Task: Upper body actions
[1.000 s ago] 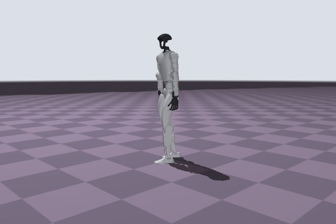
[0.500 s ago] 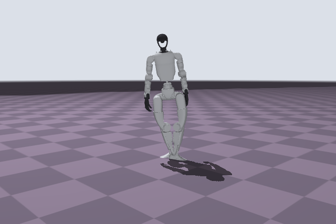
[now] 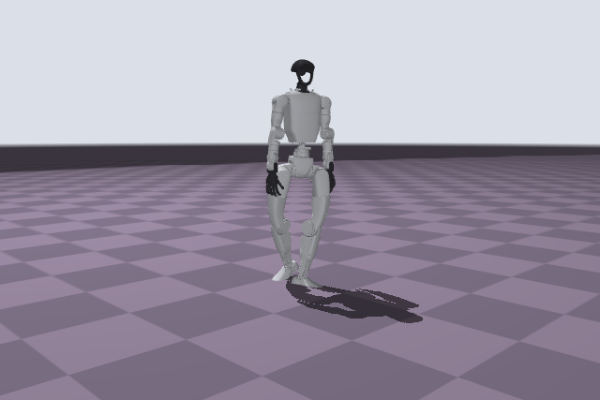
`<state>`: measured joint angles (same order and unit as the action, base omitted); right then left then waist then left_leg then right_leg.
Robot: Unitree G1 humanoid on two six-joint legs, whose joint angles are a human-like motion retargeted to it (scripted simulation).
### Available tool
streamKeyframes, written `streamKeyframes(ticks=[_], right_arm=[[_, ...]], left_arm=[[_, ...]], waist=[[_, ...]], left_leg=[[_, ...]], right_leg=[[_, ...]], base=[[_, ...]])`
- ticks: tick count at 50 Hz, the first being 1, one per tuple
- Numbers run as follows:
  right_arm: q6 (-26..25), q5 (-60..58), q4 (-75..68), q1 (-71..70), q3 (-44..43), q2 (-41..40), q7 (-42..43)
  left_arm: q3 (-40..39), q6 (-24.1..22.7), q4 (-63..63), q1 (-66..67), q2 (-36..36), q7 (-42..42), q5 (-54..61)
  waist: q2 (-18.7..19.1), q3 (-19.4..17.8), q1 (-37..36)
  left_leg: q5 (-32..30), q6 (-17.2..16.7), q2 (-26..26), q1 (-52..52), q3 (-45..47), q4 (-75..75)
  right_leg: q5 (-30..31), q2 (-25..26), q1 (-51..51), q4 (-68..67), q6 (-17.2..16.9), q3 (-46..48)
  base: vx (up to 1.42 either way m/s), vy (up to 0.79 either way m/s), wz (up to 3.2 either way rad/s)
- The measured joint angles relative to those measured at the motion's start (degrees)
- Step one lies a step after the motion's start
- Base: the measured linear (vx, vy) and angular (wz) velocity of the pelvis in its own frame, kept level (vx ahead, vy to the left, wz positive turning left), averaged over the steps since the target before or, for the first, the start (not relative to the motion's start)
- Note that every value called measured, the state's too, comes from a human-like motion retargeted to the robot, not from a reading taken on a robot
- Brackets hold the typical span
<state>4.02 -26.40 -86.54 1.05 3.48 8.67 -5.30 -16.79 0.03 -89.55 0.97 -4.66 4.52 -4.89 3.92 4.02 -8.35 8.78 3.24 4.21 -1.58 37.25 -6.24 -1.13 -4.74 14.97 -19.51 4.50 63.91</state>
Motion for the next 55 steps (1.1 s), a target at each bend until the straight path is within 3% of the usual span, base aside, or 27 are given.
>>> streamKeyframes(ticks=[3,5,10,17,20,22,25,27,30,33,35,38,41,47,55], right_arm=[[-1.8,1.55,-4.61,0.29,-1.4,0.61,1.54],[-2.92,2.09,-6.87,0.66,-2.06,0.69,2.8],[-3.37,1.93,-7.09,2.9,-2.81,0.36,4.32],[-3.26,-0.21,-3.68,3.05,-2.59,-0.26,4.07],[-3.26,-0.51,-2.23,2.68,-2.12,-0.47,3.43],[-3.36,-0.51,-1.23,2.28,-2.08,-0.72,2.49],[-3.62,-0.93,0.42,2.38,-2.34,-1.14,0.57],[-3.9,-1.72,2.38,2.59,-3.59,-1.39,-0.81],[-3.07,-3.36,6.29,3.48,-4.61,-1.65,-1.78],[-2.08,-4.74,7.83,2.96,-4.1,-1.77,-1.07],[-2.5,-4.87,7.9,2.15,-4.38,-1.92,-0.38],[-2.19,-4.69,7.37,2.19,-5.03,-2.03,-1.41],[-2.64,-3.79,5.52,2.4,-4.49,-2.09,-2.2],[-3.79,-1.14,0.43,1.21,-3.31,-3.16,-0.87],[-2.92,-9.09,2.08,1.89,-0.27,-3.11,0.36]], left_arm=[[2.47,-0.76,2.32,-2.45,-0.1,1.56,-1.85],[3.82,-1.28,3.56,-3.66,-0.23,2.52,-3.13],[6.43,-2.02,3.94,-5.21,-0.36,3.48,-5.12],[6.5,-0.81,0.23,-4.08,-0.71,2.98,-5.26],[6.21,0.35,-1.75,-2.69,-1.58,2.07,-5.52],[6.13,1.39,-3.2,-2.23,-2.71,1.52,-5.95],[5.57,3.15,-4.48,-0.99,-4.29,0.51,-7.18],[5.38,3.65,-4.9,-0.37,-4.25,-1.27,-7.15],[4.79,2.59,-5.24,1.0,-3.73,-3.89,-4.38],[3.14,2.44,-4.56,2.3,-3.32,-1.34,-2.59],[2.33,2.73,-4.11,2.32,-2.36,-0.69,-2.26],[2.51,1.91,-3.84,2.85,-0.99,-1.96,-1.51],[2.73,1.65,-3.67,3.22,0.16,-1.24,-2.18],[3.75,1.05,-1.6,2.11,0.52,-0.31,-5.3],[3.68,0.43,-0.68,1.4,0.22,-0.38,-4.91]], waist=[[-1.14,-1.0,-0.29],[-2.07,-1.25,-0.63],[-2.99,-2.78,1.1],[-5.32,-6.09,4.29],[-6.03,-7.06,5.25],[-6.73,-7.75,4.77],[-7.21,-7.12,2.28],[-6.69,-6.5,1.05],[-6.52,-4.82,1.57],[-6.54,-3.99,3.89],[-6.44,-4.12,3.72],[-5.41,-2.55,4.94],[-4.74,-0.52,5.78],[-5.2,-0.36,3.72],[-5.38,-0.31,3.65]], left_leg=[[-0.83,0.71,-1.34,-0.04,-2.84,0.68],[-1.39,1.08,-2.16,-0.45,-4.19,1.01],[-2.7,1.54,-3.12,-1.44,-10.02,0.45],[-4.38,1.8,-7.75,-1.2,-21.39,0.54],[-4.74,1.39,-9.3,-0.14,-26.16,0.68],[-4.97,0.96,-10.41,0.98,-28.75,0.94],[-5.48,-0.1,-10.86,1.7,-31.57,1.38],[-5.95,-0.8,-10.32,1.07,-33.32,0.75],[-6.85,-1.76,-9.16,-0.89,-34.08,-1.36],[-7.59,-2.27,-8.7,-1.57,-28.83,-1.96],[-7.16,-1.47,-7.9,-0.58,-20.7,-0.74],[-5.95,0.75,-7.93,0.71,-17.91,1.76],[-5.63,-0.1,-8.46,-0.35,-22.38,1.54],[-5.65,-0.11,-8.73,0.58,-22.82,2.69],[-5.09,-0.45,-8.1,0.95,-22.05,2.81]], right_leg=[[-0.57,-0.33,-6.76,-6.18,-3.33,-16.33],[-1.14,0.45,-10.18,-6.62,-3.47,-23.29],[-1.95,1.39,-13.95,0.51,-0.3,-29.23],[-2.55,4.43,-20.6,9.63,-3.86,-49.51],[-1.17,4.39,-21.23,13.45,-4.73,-53.36],[4.47,3.15,-20.16,15.4,-5.26,-49.79],[0.9,1.68,-17.23,15.84,-3.2,-37.74],[-0.4,2.38,-16.38,16.1,-3.27,-39.82],[-1.52,1.94,-14.97,16.83,-3.42,-35.46],[-2.43,2.18,-13.28,18.04,-3.06,-31.62],[-3.11,2.38,-12.17,18.44,-2.83,-30.32],[-4.29,3.27,-11.17,18.87,-2.79,-27.63],[-5.02,3.93,-10.92,19.36,-2.86,-26.6],[-5.7,4.23,-10.19,19.51,-2.51,-25.72],[-6.47,4.94,-10.48,18.89,-1.88,-27.08]], base=[[0.19,-0.01,1.38],[0.17,-0.05,1.21],[0.12,-0.11,1.58],[0.1,-0.15,1.53],[0.13,-0.16,1.43],[0.12,-0.14,1.09],[0.12,-0.2,0.91],[0.08,-0.18,1.31],[0.1,-0.15,1.56],[0.05,-0.11,1.4],[-0.02,-0.03,0.81],[0.05,0.0,0.95],[0.11,0.02,0.64],[0.01,-0.01,0.1],[0.0,-0.07,-0.11]])
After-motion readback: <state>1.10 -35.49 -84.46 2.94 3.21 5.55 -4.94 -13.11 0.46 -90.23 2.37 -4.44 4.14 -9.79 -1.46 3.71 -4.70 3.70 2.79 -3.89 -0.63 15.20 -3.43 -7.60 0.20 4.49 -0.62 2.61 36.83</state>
